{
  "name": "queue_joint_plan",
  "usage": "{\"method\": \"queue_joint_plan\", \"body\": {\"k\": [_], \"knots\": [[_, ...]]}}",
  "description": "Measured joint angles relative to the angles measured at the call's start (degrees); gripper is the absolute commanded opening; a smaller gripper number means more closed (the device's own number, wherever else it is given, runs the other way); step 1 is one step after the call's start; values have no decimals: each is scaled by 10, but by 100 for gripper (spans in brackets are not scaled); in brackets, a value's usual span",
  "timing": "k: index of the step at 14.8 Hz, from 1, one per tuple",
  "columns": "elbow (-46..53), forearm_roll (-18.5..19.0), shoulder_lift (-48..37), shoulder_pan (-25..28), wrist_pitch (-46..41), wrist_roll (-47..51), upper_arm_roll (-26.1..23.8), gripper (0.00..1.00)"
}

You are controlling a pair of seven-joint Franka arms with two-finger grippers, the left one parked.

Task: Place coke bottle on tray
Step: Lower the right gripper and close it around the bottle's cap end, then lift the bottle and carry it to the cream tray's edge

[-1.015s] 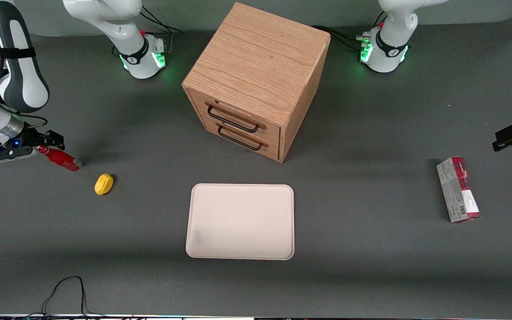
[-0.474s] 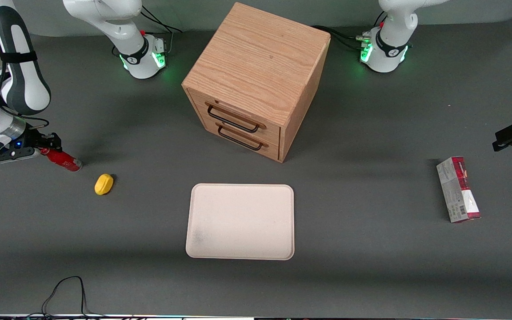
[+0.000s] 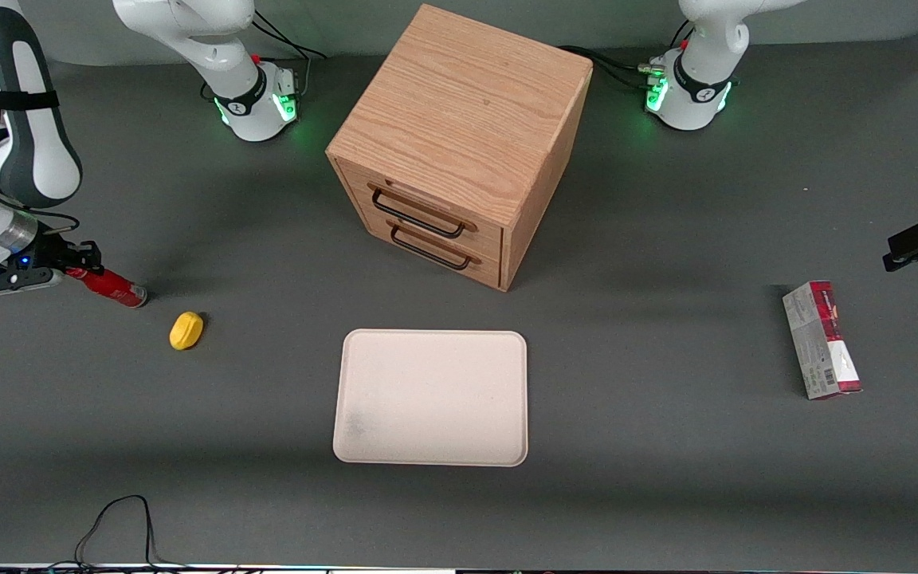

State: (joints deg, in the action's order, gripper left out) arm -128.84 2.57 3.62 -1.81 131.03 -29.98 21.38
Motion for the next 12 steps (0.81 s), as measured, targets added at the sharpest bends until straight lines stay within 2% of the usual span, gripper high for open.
{"method": "queue_joint_plan", "body": {"k": [7, 12], "knots": [[235, -8, -7, 7, -218, 199, -118, 0], [387, -20, 5, 9, -327, 310, -191, 0]]}}
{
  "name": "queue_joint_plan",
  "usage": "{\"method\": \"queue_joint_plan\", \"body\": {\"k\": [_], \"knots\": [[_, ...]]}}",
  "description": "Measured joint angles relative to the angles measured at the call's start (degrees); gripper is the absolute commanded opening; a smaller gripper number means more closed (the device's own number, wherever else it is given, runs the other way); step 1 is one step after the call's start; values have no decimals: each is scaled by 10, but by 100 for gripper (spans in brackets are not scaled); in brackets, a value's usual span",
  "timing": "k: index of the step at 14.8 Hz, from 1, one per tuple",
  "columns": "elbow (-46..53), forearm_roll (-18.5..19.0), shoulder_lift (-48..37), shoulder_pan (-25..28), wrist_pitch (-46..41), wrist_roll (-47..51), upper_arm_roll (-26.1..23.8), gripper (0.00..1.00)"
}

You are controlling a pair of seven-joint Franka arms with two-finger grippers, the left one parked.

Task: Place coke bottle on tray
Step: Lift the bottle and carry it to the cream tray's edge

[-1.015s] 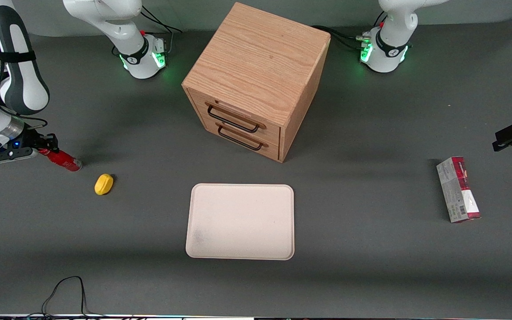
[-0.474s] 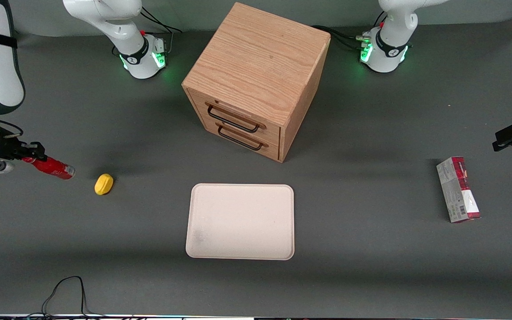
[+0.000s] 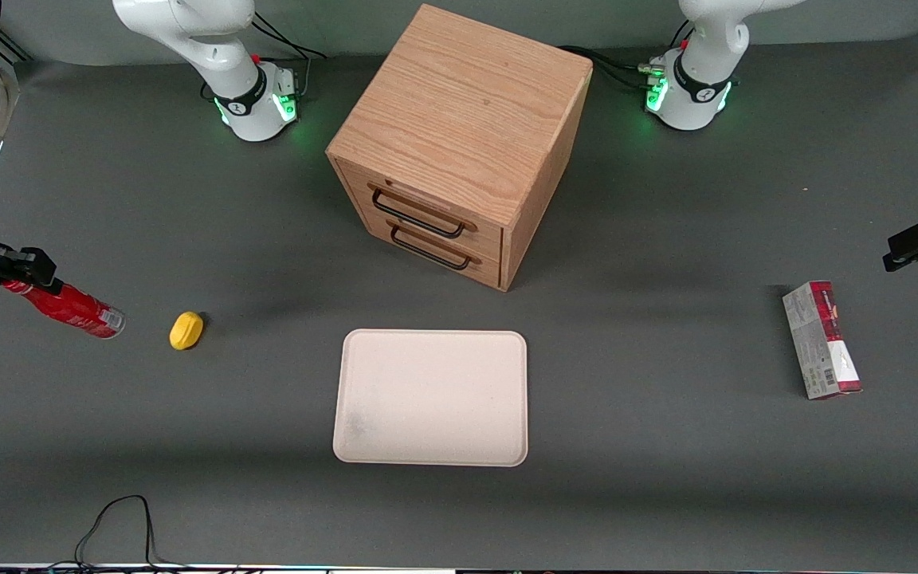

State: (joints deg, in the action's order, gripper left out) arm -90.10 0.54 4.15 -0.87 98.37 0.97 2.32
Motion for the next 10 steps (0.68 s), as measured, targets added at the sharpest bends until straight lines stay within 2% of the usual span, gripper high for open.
{"method": "queue_joint_plan", "body": {"k": [4, 8, 10], "knots": [[155, 3, 83, 5, -82, 91, -95, 0], [267, 49, 204, 14, -90, 165, -182, 0], [300, 89, 262, 19, -59, 216, -232, 0]]}}
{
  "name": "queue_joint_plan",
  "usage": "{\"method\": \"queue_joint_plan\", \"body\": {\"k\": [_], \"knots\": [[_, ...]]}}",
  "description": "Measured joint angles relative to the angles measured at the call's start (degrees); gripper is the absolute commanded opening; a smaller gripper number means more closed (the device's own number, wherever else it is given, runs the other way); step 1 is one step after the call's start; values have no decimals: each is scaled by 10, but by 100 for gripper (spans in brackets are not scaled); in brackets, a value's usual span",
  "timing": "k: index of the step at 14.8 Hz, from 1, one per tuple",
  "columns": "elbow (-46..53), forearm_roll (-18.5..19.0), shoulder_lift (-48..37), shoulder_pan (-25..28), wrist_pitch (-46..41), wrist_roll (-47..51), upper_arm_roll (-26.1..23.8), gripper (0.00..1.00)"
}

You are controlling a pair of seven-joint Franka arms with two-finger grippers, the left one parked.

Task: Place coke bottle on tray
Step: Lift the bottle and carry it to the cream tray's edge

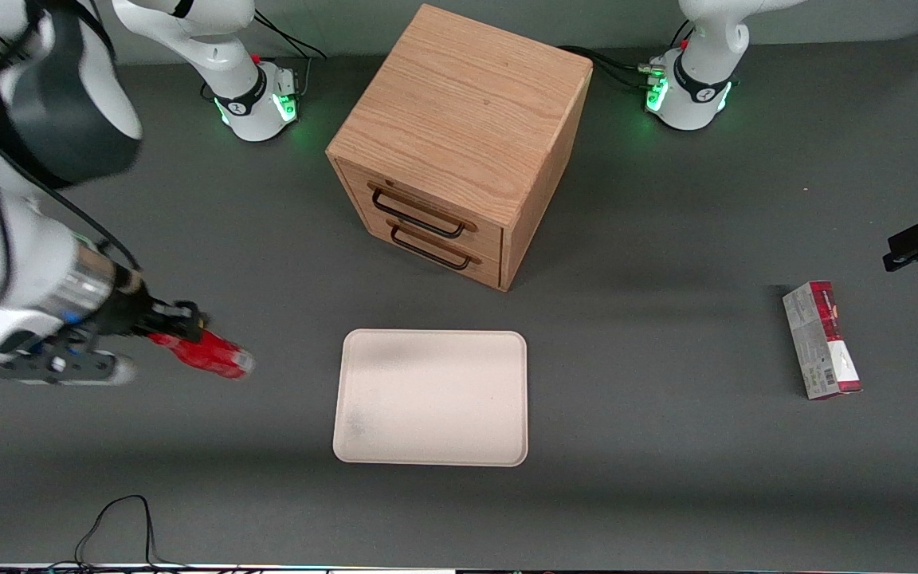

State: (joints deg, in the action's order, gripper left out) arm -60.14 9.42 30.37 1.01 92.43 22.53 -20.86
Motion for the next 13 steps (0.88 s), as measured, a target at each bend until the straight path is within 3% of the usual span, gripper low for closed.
{"method": "queue_joint_plan", "body": {"k": [3, 8, 13], "knots": [[17, 83, 78, 30, 70, 84, -53, 0], [18, 110, 178, 57, 173, 114, -58, 0], [10, 132, 215, 57, 204, 114, -58, 0]]}}
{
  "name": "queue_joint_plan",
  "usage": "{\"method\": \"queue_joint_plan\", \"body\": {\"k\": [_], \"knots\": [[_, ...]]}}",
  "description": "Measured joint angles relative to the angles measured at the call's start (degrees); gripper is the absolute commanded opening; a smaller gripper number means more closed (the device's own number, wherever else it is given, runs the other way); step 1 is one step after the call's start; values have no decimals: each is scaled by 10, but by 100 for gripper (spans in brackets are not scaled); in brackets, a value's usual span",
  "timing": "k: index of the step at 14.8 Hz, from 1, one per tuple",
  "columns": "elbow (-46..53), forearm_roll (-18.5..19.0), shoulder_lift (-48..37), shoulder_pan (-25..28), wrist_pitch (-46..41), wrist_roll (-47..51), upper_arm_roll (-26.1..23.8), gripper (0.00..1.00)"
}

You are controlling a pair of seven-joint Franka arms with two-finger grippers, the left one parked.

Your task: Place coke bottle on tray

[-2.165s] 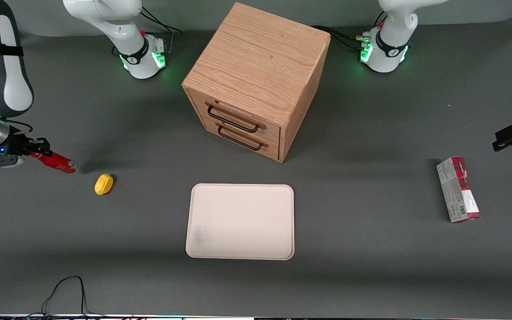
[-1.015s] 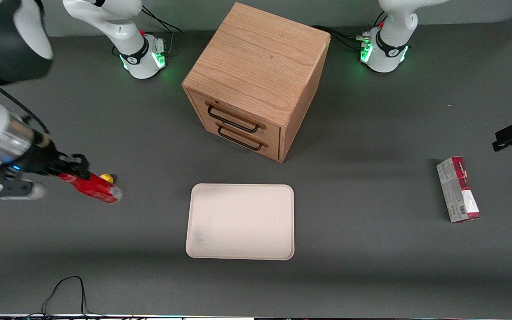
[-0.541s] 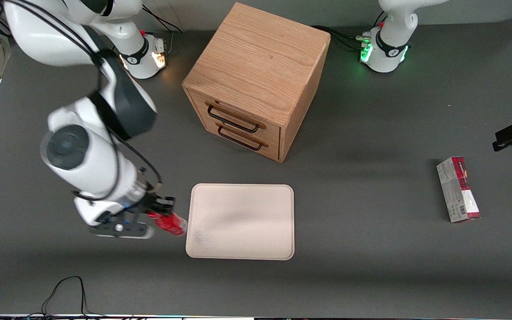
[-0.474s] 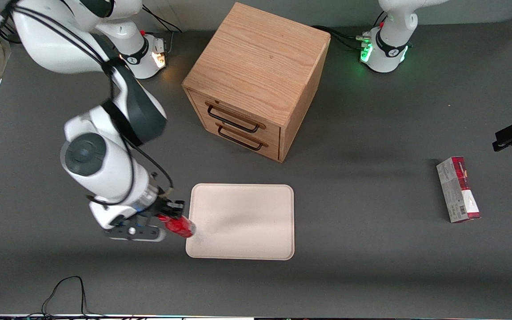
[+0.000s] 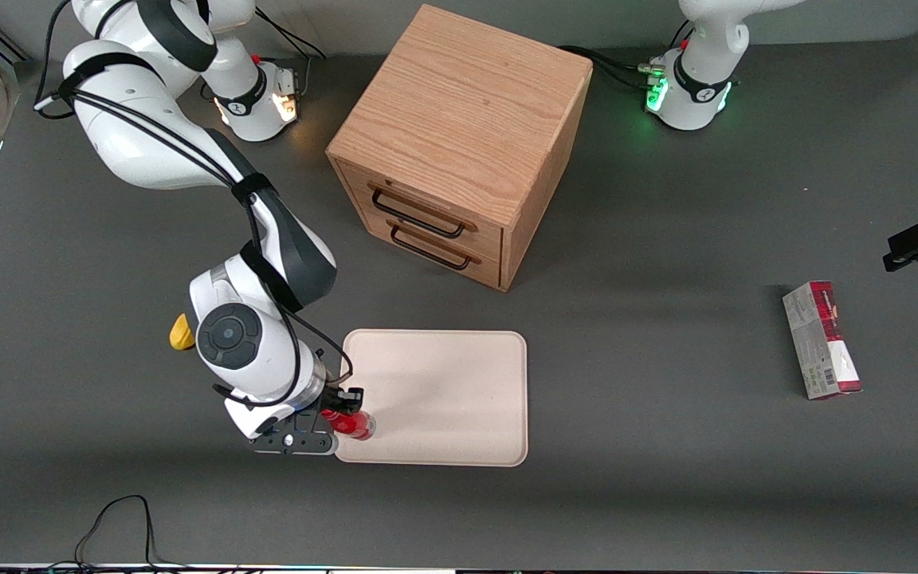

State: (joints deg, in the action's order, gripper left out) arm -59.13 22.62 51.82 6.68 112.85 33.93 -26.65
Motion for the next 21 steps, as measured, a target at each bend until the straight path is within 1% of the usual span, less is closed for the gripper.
{"method": "queue_joint_plan", "body": {"k": [1, 3, 4, 5, 6, 7, 11, 15, 17, 19, 20, 21], "knots": [[-3, 2, 1, 0, 2, 0, 0, 12], [-9, 11, 4, 0, 7, 0, 0, 30], [-11, 14, 6, 0, 7, 0, 0, 34], [-12, 15, 8, 0, 7, 0, 0, 42], [-14, 16, 11, 0, 11, 0, 0, 77], [-17, 16, 12, -1, 19, 0, 0, 99], [-16, 21, 14, -1, 31, 2, 1, 100], [-14, 42, 9, -1, 33, 2, 2, 100], [-10, 45, -11, -1, 29, 2, 10, 100], [-9, 44, -49, -2, -8, -1, 21, 100], [-11, 33, -73, 0, -32, -9, 34, 100], [-22, -3, -105, 4, -49, -30, 61, 100]]}}
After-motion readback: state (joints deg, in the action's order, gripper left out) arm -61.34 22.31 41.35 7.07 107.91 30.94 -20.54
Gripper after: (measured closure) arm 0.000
